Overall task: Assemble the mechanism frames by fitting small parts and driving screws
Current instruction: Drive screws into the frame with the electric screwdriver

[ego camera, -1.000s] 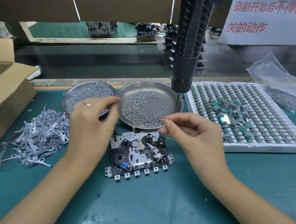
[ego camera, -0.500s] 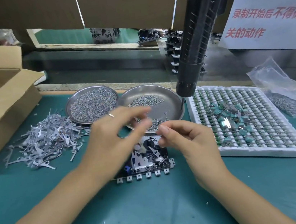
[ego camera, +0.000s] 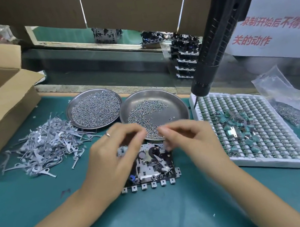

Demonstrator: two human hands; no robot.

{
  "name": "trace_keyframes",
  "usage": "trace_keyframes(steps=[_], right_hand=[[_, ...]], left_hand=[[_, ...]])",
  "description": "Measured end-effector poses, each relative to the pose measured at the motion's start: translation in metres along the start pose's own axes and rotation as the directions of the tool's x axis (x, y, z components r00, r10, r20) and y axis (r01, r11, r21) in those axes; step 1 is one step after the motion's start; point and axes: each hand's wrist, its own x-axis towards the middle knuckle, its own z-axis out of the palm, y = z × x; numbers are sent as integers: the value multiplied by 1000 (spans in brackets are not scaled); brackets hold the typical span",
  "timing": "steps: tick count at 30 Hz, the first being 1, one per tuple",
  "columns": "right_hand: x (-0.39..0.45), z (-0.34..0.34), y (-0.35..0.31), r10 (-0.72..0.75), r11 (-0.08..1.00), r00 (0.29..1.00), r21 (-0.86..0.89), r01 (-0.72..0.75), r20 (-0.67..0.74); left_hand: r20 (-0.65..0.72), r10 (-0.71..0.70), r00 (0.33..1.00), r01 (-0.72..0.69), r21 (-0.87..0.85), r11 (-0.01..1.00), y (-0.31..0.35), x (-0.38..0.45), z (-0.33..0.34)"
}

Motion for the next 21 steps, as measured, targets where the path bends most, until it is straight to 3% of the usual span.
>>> trace_keyframes(steps=[1,3,6,12,21], right_hand=[[10,-3,0,-68,970,997,-238,56,-41],[31,-5,-1,-76,805,997,-589,74,21],[54,1,0,106,561,983,-825,64,149],[58,7,4,50,612,996,-790,29,75],[40,2,5,-159,818,986,-566,102,-51]], left_hand=[[-8,-85,996,85,-11,996,-3,1,-1],[-35,-175,984,175,2,985,-10,2,-2],[-82,-225,971,224,-17,974,-12,2,-1],[-70,-213,974,211,-31,977,-14,-2,5],[-74,-165,983,157,-110,982,-15,-4,9]])
